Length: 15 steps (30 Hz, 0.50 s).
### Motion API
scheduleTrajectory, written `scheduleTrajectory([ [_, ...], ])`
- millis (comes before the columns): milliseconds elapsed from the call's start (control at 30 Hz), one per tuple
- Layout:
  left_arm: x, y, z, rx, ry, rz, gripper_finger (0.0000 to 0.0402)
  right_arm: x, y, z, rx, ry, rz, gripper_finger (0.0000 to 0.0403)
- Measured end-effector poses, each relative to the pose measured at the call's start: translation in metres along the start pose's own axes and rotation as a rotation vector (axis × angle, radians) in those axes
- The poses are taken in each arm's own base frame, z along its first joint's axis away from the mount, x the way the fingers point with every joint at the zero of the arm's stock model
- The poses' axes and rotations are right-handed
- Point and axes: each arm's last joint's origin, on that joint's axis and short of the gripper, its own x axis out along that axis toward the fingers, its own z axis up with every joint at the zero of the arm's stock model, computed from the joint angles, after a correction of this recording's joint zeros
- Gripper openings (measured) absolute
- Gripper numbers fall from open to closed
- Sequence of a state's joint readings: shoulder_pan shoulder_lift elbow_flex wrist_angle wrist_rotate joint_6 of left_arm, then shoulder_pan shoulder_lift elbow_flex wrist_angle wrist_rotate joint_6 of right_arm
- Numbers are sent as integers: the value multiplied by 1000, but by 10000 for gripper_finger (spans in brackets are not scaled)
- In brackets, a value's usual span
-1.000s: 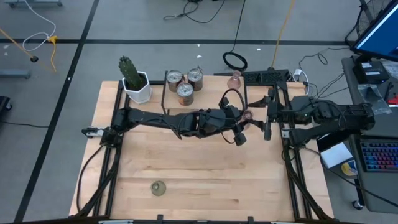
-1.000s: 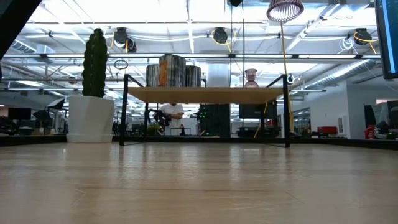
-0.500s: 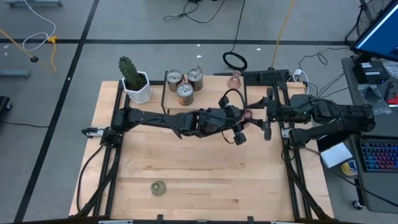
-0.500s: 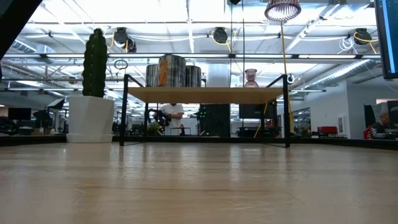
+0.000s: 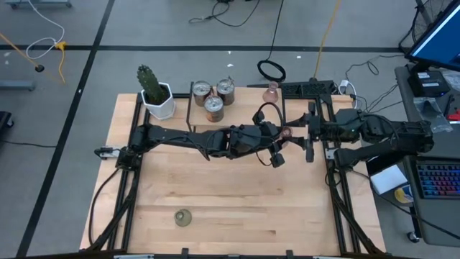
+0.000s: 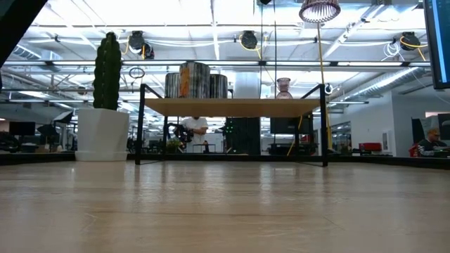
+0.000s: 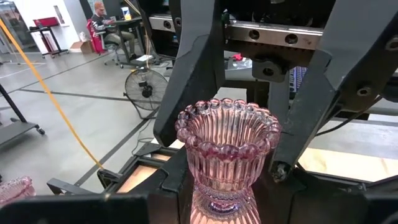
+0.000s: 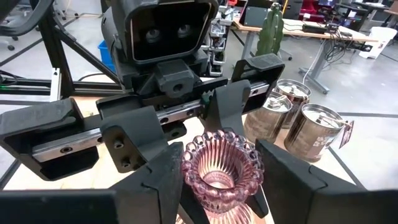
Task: Pick & Place candle stick holders
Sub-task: Put the pink glass candle holder on the shelf
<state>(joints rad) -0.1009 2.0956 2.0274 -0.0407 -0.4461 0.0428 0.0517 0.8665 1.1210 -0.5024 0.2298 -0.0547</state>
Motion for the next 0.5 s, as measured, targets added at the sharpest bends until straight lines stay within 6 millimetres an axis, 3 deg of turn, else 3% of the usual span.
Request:
scheduleTrajectory([
  [233,0,0,-1,-10,16,-1,152,1,0,0,-5,-4,-1,169],
  [500,-1,0,-3,-38,40,6,148,1,0,1,-1,-10,-5,169],
])
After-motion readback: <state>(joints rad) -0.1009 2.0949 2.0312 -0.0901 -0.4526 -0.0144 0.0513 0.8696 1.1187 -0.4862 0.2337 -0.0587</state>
